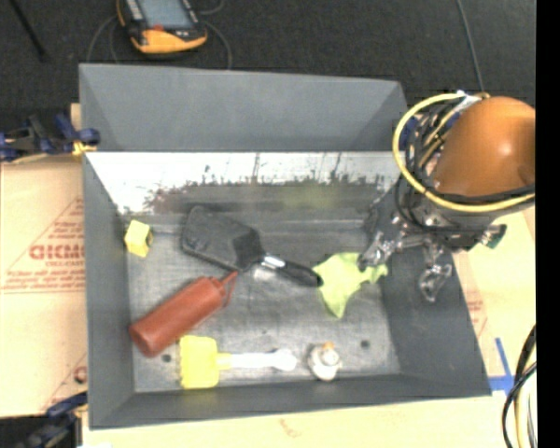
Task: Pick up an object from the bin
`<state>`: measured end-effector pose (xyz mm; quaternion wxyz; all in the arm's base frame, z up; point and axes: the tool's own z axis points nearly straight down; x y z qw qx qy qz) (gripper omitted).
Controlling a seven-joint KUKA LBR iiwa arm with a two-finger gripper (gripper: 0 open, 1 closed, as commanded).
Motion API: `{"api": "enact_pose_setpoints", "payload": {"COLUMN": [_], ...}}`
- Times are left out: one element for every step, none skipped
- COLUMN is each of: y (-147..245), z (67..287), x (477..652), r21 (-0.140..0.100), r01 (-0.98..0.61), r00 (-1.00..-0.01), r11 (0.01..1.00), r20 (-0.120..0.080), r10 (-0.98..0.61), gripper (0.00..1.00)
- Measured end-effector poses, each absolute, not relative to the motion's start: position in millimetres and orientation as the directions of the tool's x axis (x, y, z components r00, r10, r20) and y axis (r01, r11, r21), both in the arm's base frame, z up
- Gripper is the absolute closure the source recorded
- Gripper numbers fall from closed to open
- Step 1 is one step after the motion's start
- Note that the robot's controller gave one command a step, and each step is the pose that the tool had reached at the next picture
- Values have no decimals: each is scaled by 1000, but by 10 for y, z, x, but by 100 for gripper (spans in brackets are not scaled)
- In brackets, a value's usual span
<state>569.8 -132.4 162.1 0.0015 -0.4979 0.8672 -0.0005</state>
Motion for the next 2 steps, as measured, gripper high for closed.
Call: {"api": "enact_pose_setpoints", "payload": {"y": [-1150,-1150], "z": [746,746], "x": [5841,5841], "r21": [-11,-11], "r01": [-870,-869], "r00": [-494,-494], "r11": [494,494], "r20": [-7,-7], "r10": [-870,-870], "gripper": [100,100]}}
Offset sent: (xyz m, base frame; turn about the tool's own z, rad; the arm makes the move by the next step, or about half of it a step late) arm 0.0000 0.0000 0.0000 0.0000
